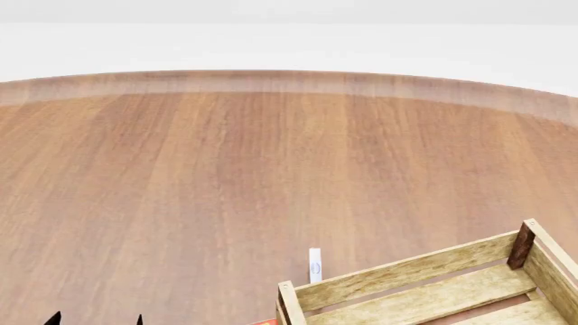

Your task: Pick up the tomato sauce, and put it in the wooden tray.

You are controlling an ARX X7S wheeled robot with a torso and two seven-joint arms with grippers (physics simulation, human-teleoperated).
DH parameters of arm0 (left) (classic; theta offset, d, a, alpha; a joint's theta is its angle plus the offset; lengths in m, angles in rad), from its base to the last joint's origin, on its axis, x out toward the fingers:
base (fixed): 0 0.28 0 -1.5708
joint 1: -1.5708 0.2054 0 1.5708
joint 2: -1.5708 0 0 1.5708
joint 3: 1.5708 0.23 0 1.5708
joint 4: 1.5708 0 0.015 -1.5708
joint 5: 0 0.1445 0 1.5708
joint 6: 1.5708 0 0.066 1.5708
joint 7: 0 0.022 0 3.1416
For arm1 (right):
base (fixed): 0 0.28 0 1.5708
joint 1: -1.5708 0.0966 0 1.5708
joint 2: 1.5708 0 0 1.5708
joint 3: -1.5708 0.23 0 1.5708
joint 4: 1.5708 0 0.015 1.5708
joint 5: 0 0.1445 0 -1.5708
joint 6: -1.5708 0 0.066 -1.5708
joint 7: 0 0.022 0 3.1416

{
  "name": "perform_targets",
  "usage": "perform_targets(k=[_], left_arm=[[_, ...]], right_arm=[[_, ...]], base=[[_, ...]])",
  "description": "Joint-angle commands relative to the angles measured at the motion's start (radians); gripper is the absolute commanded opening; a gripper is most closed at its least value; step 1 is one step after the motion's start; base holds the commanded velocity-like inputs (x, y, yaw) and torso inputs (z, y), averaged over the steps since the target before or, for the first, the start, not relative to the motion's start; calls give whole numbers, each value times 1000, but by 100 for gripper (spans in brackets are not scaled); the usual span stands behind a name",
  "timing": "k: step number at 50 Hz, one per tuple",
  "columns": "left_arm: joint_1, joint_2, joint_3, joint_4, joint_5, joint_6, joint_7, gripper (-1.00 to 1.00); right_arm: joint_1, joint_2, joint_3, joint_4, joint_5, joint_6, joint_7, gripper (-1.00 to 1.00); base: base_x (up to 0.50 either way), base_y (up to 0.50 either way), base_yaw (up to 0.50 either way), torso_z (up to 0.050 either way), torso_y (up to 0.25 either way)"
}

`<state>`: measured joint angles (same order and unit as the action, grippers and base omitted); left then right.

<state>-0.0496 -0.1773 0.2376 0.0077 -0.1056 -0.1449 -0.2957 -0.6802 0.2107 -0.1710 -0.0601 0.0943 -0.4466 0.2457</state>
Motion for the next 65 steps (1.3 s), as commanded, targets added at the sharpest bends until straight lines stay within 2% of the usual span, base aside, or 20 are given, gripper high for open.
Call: perform_targets(k=[1, 65], left_arm=[[12, 1, -7, -3, -23, 66, 22, 100], [5, -22, 24, -8, -49, 74, -7, 100]], right_arm=[[27, -5, -7, 62, -9, -16, -8, 100], [103, 11, -85, 156, -16, 51, 6, 100]], base=[[0, 0, 0, 0, 0], [0, 0, 0, 0, 0]])
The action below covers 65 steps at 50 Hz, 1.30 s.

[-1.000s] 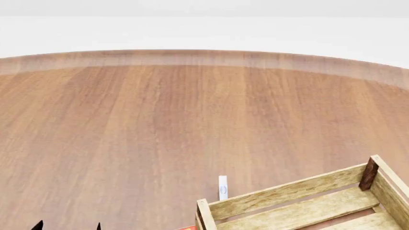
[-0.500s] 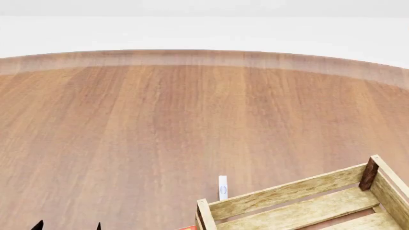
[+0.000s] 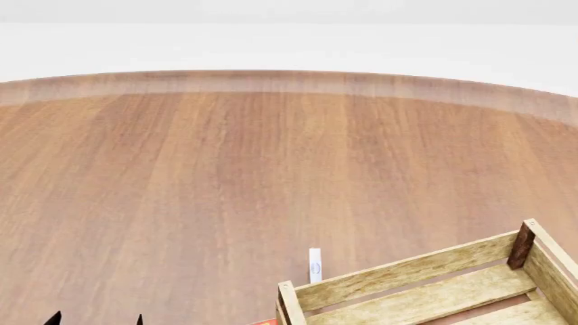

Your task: Pick up the tomato sauce, and put it in the wooden tray.

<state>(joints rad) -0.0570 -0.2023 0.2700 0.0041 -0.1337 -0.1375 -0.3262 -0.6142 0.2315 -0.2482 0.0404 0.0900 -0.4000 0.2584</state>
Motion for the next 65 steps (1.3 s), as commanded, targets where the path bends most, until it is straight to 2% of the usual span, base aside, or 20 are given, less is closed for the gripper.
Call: perform_targets(k=[1, 64, 65], left_arm=[[11, 2, -8, -6, -21, 67, 23, 100], [8, -16, 19, -4, -39, 74, -4, 100], [8, -17, 19, -5, -39, 75, -4, 100]], right_arm=[[37, -9, -10, 53, -15, 8, -6, 100], [124, -3, -50, 126, 6, 49, 34, 100], [125, -3, -49, 127, 9, 46, 35, -100]], base=[[0, 0, 0, 0, 0], [0, 0, 0, 0, 0], [0, 0, 0, 0, 0]])
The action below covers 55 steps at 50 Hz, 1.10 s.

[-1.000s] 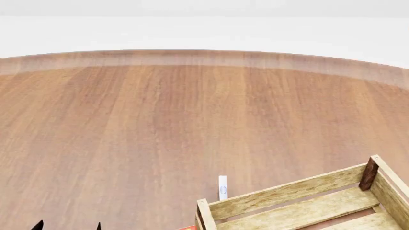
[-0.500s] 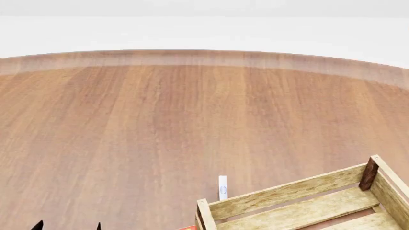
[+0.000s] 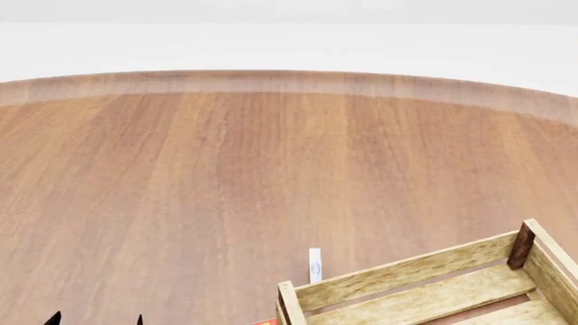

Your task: Pick up the tomato sauce, and put it in the wooden tray.

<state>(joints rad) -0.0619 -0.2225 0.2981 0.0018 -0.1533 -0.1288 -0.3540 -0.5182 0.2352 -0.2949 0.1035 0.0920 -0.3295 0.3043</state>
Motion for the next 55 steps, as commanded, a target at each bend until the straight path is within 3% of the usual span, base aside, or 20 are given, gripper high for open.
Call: perform_targets(k=[1, 19, 42, 55], left_arm=[[13, 3, -9, -3, -20, 66, 23, 100], [9, -1, -3, -10, -27, 71, 18, 100], [9, -9, 7, -5, -32, 68, 10, 100], [12, -14, 10, 4, -37, 65, 4, 100]], right_arm=[[29, -6, -3, 65, 7, -24, -11, -100], [23, 4, -15, 48, 4, -27, 4, -100], [-137, 54, 4, -135, -162, -412, 137, -100], [-146, 57, 11, -169, -184, -448, 164, -100]], base=[[0, 0, 0, 0, 0], [0, 0, 0, 0, 0], [0, 0, 0, 0, 0], [0, 0, 0, 0, 0]])
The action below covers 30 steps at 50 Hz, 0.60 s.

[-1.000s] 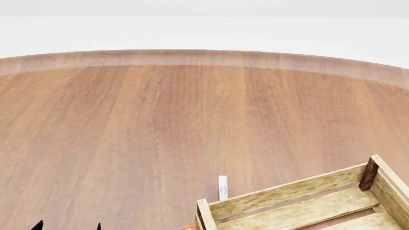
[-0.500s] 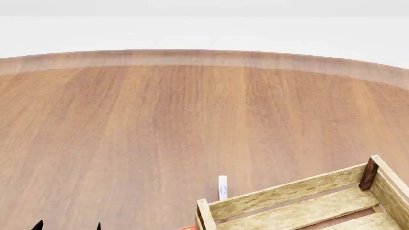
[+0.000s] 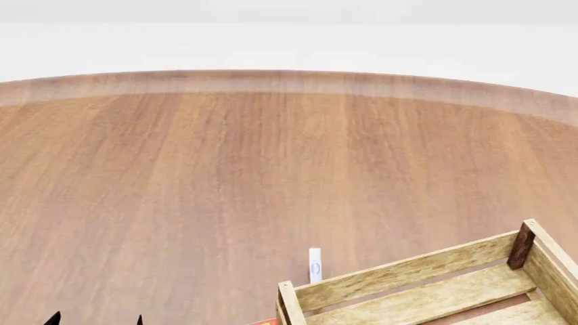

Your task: Pick up the tomato sauce, and put it in the wooden tray.

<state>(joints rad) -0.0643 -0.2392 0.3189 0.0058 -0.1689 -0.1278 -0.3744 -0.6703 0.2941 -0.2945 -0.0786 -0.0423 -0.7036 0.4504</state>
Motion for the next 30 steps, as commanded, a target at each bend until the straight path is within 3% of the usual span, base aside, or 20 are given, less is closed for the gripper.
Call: perform_targets(k=[1, 13, 30], left_arm=[[14, 3, -10, 1, -22, 63, 24, 100], [9, 1, -6, -5, -26, 65, 21, 100], [6, -3, 1, -13, -29, 72, 18, 100]], right_arm=[[4, -1, 12, 6, -51, -69, 20, -100], [-23, 12, 18, -45, -64, -107, 40, -100], [-43, 43, 63, -249, -36, -3, 64, -100]], base=[[0, 0, 0, 0, 0], [0, 0, 0, 0, 0], [0, 0, 0, 0, 0]])
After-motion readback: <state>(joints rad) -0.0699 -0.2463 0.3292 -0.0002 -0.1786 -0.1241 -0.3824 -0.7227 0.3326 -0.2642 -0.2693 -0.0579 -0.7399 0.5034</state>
